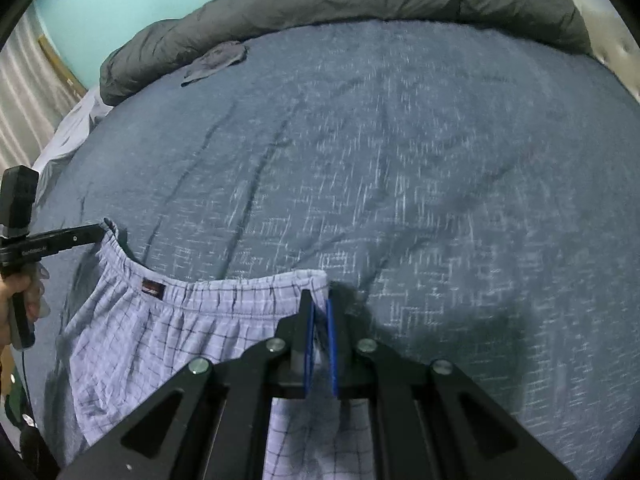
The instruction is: Fold clothes
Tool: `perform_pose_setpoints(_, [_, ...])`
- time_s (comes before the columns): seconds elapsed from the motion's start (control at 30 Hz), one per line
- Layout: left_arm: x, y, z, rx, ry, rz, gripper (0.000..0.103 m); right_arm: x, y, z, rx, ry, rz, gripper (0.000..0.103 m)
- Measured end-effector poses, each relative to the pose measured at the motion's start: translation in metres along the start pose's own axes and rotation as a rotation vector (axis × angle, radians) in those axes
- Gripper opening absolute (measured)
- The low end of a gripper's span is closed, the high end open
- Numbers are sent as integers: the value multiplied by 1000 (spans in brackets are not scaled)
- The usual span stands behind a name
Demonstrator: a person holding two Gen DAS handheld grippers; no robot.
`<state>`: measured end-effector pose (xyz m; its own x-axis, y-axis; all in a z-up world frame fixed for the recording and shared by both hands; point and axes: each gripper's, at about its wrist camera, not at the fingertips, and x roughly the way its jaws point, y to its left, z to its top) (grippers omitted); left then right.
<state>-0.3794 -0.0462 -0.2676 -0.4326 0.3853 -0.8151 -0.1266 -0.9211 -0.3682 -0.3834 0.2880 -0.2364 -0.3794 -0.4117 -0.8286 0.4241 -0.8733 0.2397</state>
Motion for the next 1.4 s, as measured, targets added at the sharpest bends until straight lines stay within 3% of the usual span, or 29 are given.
perform_pose_setpoints(0.07, [-4,2,0,4,-14,-25,16,-1,-5,0,23,-18,27,9])
perform_pose_setpoints(0.13, [-11,4,-1,7,-23,-54,20,-2,-10,0,43,-15,24,28])
perform_pose_setpoints(0.17, [-14,6,-2,9,-28,-56,21,-3,-12,-1,49,-10,27,29])
perform_pose_setpoints(0.33, [-10,15,-6,3,-9,-41,24,-1,-20,-3,80,8,75,30])
perform_pose_setpoints(0.5, [1,18,-7,-27,-4,-85,24,5,-19,-3,79,34,88,30])
perform_pose_setpoints(0.57, [6,18,-6,-38,3,-93,24,9,-20,-4,81,40,79,28])
perform_pose_setpoints(0.63, [10,17,-7,-34,12,-89,23,12,-19,-6,87,31,86,15])
perform_pose_setpoints(0.67, [11,16,-8,-31,14,-86,23,12,-18,-6,82,26,80,13])
perform_pose_setpoints(0.73, [11,13,-9,-21,16,-81,12,11,-14,-7,62,18,82,6])
perform_pose_setpoints(1.03, [-43,5,-4,-25,-106,-47,8,-26,8,11,-14,-103,89,5])
perform_pose_setpoints(1.17, [-50,14,21,-35,-112,-21,8,-31,14,32,-30,-120,73,5])
perform_pose_setpoints(1.4, [-31,21,32,-67,-78,3,8,-6,11,58,-36,-99,33,5])
